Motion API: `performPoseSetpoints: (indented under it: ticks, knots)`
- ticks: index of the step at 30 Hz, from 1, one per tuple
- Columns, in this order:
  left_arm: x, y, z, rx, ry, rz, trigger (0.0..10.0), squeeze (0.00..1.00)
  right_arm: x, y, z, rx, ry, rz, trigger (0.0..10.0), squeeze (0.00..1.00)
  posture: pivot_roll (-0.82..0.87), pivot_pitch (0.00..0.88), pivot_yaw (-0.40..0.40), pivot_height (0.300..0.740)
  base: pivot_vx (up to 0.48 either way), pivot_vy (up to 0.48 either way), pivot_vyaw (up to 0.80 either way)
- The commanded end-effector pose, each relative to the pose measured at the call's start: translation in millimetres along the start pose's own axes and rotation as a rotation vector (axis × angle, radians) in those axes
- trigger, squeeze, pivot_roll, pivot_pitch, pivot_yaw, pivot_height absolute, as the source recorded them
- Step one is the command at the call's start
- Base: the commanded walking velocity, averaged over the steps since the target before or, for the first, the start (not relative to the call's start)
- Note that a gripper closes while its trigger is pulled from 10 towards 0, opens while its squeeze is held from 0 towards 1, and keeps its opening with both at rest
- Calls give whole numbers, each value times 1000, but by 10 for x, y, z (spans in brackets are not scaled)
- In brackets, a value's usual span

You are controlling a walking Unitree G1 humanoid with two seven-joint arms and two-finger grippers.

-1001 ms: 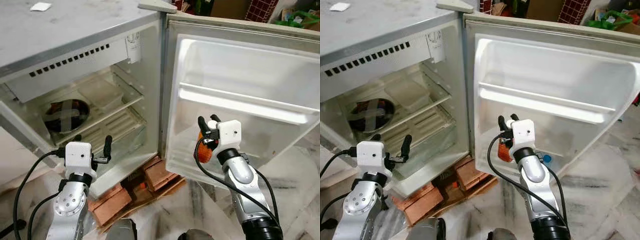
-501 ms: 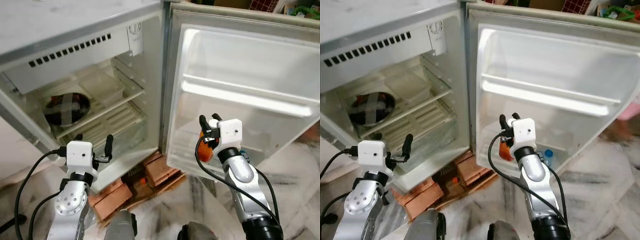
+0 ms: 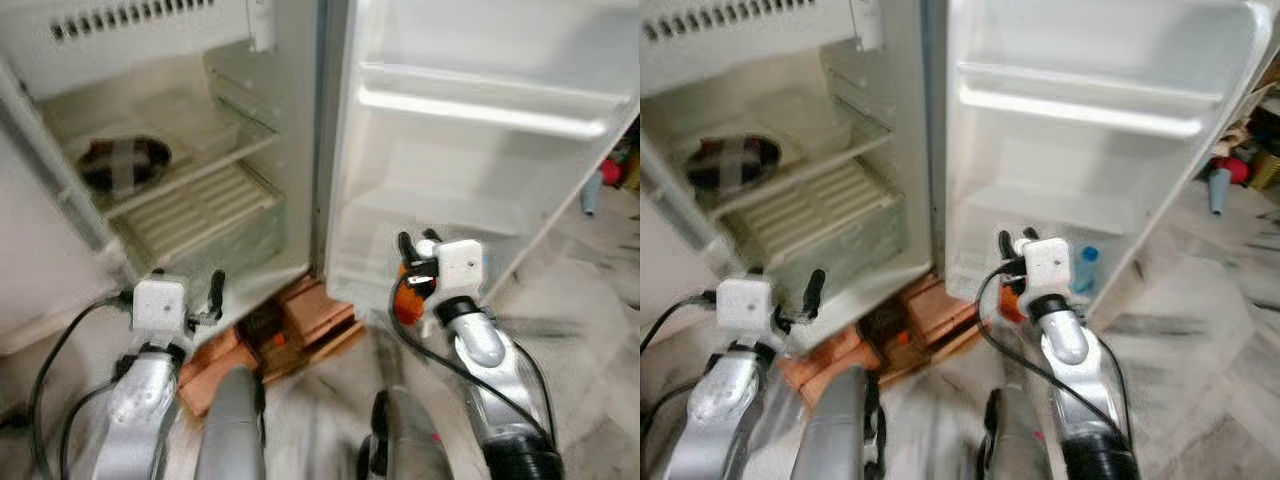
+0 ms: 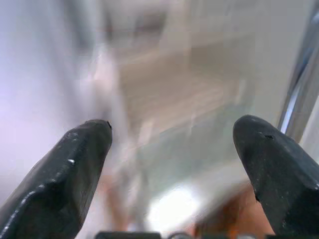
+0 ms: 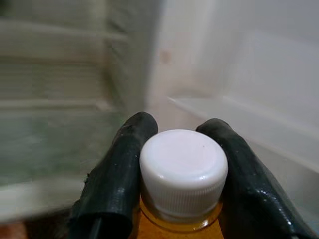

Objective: Restocking fridge

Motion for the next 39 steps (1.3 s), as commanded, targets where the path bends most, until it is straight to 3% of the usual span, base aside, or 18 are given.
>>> performPoseSetpoints:
  ticks: [1,13,18,24,39]
  knots:
    - [16,-31,42,-9,-13,2,10000,0,42,-9,40,-19,-8,3,10000,0,112,102,-20,632,0,0,0]
    - [1,-36,63,-26,-3,-16,10000,0,-10,-69,80,-32,6,-24,10000,0,111,104,-21,632,44,0,0]
    - [-6,-38,60,-28,0,-23,10000,0,-12,-79,83,-31,7,-25,10000,0,111,106,-22,632,294,0,-568]
    - [-18,-37,56,-29,-2,-30,10000,0,9,-92,82,-32,1,-19,10000,0,112,107,-21,632,312,0,-477]
    - [-17,-61,73,-36,-2,-28,10000,0,116,-99,81,-29,-6,51,10000,0,110,106,-18,632,218,0,0]
Point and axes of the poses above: a point about 5 cm out from each wrist's last joint towards the gripper, its own y axis pointing back from the gripper into the wrist, its own z axis along the axis of the wrist's last joint, x = y × z, the point moved 5 cm from there along -y, pointing out of the wrist towards the gripper, and after that the axes turned 12 degrees about -y, right-handed, at the moved point
